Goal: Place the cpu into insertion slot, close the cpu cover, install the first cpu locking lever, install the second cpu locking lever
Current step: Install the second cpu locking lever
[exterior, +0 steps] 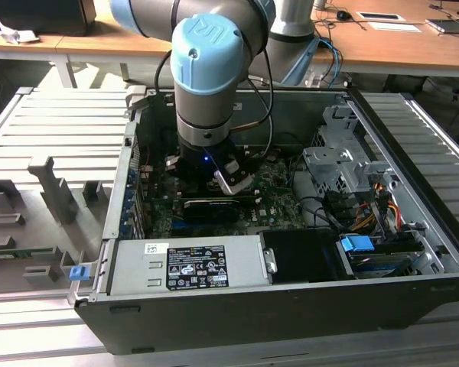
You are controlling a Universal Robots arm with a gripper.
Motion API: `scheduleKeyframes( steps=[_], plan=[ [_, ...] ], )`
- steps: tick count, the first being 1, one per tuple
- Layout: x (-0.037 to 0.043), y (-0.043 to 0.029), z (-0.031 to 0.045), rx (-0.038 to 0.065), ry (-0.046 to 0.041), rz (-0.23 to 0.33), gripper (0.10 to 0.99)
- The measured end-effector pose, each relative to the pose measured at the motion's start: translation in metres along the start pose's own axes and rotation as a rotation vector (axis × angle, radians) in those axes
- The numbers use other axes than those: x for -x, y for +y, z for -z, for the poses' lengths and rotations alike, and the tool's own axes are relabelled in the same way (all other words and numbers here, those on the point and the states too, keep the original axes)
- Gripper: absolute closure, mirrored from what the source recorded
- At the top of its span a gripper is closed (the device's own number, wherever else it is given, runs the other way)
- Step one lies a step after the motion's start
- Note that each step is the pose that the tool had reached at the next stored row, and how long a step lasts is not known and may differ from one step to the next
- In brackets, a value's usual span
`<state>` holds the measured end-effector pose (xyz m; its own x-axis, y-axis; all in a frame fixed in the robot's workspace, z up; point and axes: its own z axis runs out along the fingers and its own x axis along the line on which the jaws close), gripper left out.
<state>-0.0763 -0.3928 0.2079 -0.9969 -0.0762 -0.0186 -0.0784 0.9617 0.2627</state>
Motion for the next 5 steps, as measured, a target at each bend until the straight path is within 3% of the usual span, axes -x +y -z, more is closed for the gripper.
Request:
scheduleKeyframes(
  steps=[1, 5],
  plan=[
    [0.0002, 0.0025, 0.0090, 0.000, 0.0000, 0.000, 0.980],
    [0.0002, 0.0029, 0.0105, 0.000, 0.0000, 0.000, 0.980]
  ],
)
